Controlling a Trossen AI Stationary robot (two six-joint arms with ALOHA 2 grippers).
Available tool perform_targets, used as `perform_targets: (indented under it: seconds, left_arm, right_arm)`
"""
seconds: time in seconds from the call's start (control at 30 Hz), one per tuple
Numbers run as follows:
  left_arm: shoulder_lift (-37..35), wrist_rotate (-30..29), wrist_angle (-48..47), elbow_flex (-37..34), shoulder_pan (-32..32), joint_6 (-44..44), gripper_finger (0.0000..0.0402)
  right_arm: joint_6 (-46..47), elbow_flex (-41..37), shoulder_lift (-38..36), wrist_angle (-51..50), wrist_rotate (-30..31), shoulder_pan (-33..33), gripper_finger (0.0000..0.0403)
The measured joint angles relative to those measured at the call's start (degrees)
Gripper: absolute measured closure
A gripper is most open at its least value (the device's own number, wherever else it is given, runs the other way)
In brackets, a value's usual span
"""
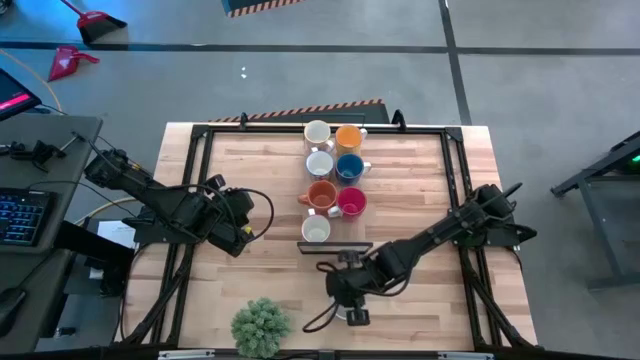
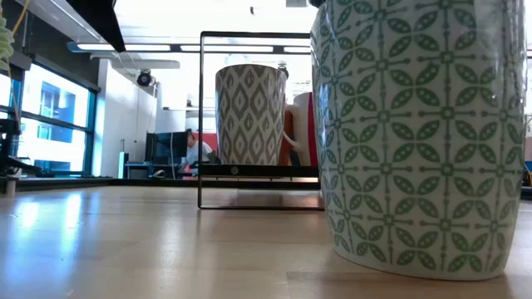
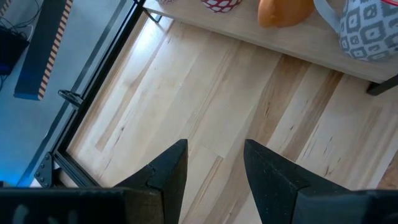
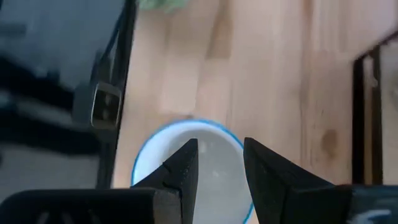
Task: Place coffee mugs
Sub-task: Put the green cup on the shelf aligned with the other gray cup
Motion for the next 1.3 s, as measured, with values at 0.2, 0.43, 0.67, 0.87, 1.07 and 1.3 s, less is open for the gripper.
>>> perform_targets:
  seconds: [0.2,0.43,0.67,0.87,1.07,1.3]
  left_arm:
    - [0.0,0.22,0.07,0.02,0.02,0.41,0.0255]
    - [-0.02,0.26,0.42,0.02,0.02,0.41,0.0255]
    - [-0.02,0.26,0.39,0.02,0.0,0.39,0.0255]
    - [0.0,0.26,0.39,0.02,0.02,0.4,0.0254]
    - [-0.01,0.28,0.69,0.04,0.01,0.41,0.0254]
    - [0.0,0.28,0.83,0.04,0.01,0.41,0.0255]
  right_arm:
    - [-15.16,0.0,0.0,-5.79,-2.38,-1.92,0.0297]
    - [-19.65,0.0,0.28,-5.64,-4.27,-3.51,0.0297]
    - [-20.15,0.0,0.28,-2.25,-4.88,-3.16,0.0297]
    - [-19.87,0.08,1.01,0.06,-5.56,-2.78,0.0297]
    - [-19.67,0.07,3.35,0.27,-5.6,-2.39,0.0297]
    - [-21.42,0.07,5.07,-0.81,-5.78,-2.43,0.0297]
